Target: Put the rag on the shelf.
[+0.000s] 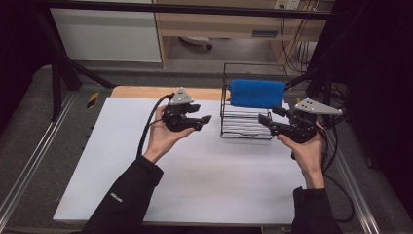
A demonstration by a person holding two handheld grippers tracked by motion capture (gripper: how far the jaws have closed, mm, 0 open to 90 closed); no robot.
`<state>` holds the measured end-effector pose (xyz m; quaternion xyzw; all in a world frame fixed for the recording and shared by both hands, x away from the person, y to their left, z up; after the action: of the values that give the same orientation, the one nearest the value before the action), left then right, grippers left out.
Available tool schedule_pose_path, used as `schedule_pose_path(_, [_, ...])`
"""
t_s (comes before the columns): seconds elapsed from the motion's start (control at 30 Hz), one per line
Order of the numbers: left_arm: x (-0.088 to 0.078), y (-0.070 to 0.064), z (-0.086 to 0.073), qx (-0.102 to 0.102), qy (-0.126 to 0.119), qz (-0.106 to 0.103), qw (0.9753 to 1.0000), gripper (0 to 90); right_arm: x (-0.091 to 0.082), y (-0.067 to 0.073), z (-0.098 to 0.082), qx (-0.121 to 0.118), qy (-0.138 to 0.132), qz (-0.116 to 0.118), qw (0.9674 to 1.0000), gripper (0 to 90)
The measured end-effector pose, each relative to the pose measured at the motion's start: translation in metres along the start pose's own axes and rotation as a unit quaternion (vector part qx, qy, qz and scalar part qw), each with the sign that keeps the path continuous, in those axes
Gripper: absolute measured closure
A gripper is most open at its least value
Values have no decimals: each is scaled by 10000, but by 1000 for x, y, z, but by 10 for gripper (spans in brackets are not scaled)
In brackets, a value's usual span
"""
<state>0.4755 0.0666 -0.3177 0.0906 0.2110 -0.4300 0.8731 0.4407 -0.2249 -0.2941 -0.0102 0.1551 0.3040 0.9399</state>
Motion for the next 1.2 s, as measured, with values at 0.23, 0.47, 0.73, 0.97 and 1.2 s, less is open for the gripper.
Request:
schedule_pose_path(0.23, [-30, 14, -45, -170, 180, 217, 9995, 202, 4, 10, -15, 65, 204, 57, 9998, 137])
schedule_pose_path(0.47, [-55, 28, -96, -297, 362, 454, 9979, 97, 13, 18, -44, 112, 447, 111, 9989, 54])
schedule_pose_path(0.73, [-74, 38, -152, -520, 517, 555, 9958, 84, 23, 26, -85, 211, 775, 266, 9964, 8])
schedule_pose_path(0.97, [-91, 46, -186, -586, 592, 648, 9944, 95, 19, 20, -123, 292, 1035, 400, 9934, 7])
schedule_pose_path(1.2, [-102, 51, -206, -609, 596, 713, 9938, 102, 14, 13, -156, 218, 1316, 434, 9901, 7])
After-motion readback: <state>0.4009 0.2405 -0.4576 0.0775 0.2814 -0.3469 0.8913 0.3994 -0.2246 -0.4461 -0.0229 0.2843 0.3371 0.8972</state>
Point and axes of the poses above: each handheld gripper's, and its own axes: x roughly forward along the jaws, z roughly out of its top, y roughly to its left, the point moved 5 cm from there along x, roughly forward along the jaws, and after that the axes turned 2 degrees about -z, right-handed, at the moved point
